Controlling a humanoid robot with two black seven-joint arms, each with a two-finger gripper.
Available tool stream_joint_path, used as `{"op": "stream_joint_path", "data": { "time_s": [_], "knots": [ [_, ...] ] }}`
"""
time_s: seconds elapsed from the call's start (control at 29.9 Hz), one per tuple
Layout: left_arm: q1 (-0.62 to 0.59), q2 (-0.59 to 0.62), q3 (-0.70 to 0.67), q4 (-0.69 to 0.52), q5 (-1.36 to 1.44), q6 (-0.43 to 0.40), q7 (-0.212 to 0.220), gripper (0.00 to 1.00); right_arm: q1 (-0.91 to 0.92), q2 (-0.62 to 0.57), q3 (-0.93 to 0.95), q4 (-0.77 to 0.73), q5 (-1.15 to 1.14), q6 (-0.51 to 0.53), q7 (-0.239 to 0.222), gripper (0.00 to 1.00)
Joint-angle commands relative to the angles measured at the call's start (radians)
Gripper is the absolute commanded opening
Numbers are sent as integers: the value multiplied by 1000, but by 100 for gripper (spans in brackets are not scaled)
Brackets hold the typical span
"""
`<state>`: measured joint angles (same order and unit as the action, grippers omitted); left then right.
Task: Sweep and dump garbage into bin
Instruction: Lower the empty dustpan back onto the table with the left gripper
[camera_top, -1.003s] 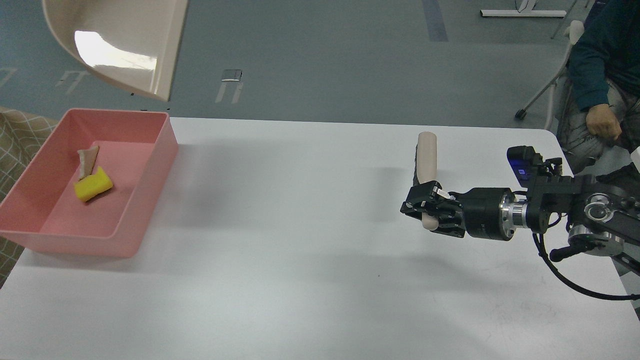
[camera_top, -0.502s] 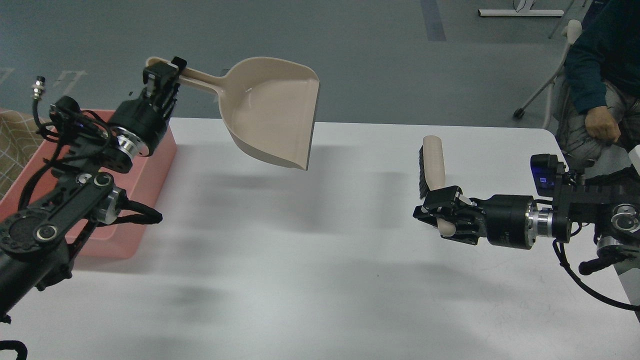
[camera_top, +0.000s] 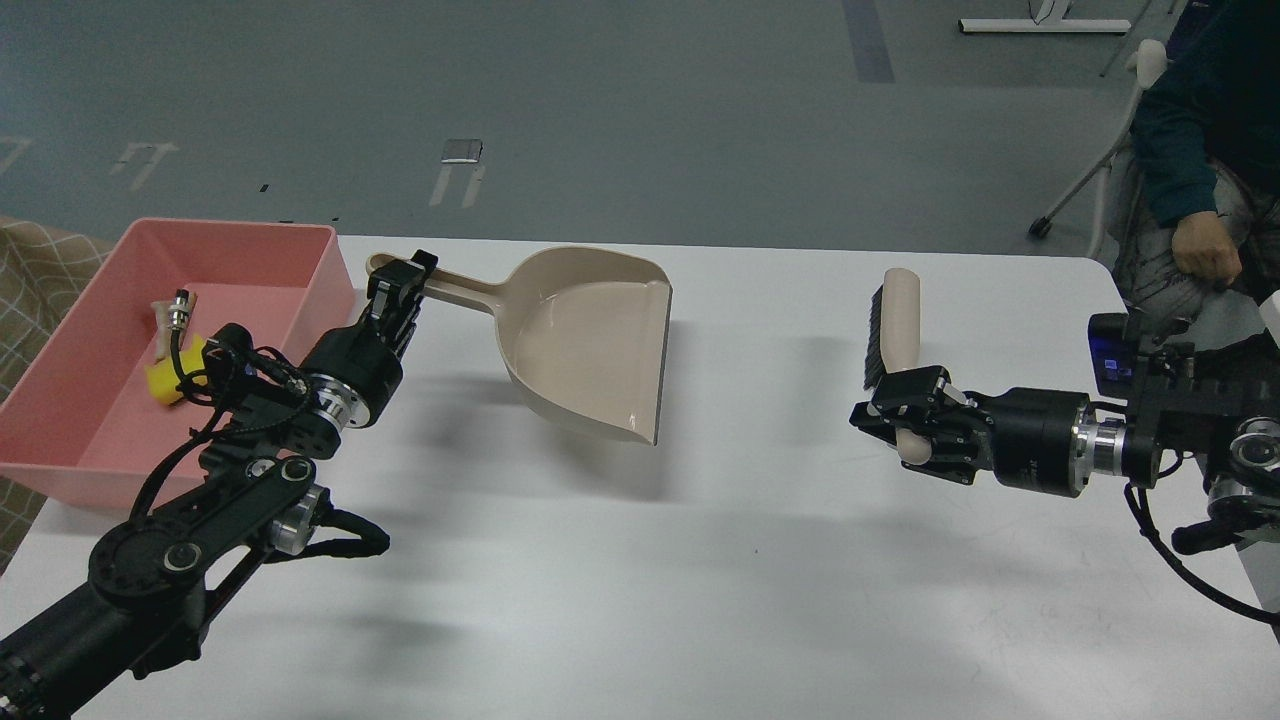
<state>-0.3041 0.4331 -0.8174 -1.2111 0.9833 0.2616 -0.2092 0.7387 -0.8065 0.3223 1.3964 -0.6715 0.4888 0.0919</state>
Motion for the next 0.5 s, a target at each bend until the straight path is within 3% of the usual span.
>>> {"op": "stream_joint_path", "data": {
  "time_s": [0.0, 0.3, 0.47],
  "knots": [
    [31, -37, 1, 2, 27, 27, -7, 0, -24, 3, -2, 0, -10, 0, 0, 0],
    [53, -117, 3, 21, 83, 87, -10, 0, -45, 6, -2, -3, -23, 0, 0, 0],
    [60, -134, 3, 39, 83, 110, -39, 0, -55, 12, -2, -26, -48, 0, 0, 0]
  ]
}}
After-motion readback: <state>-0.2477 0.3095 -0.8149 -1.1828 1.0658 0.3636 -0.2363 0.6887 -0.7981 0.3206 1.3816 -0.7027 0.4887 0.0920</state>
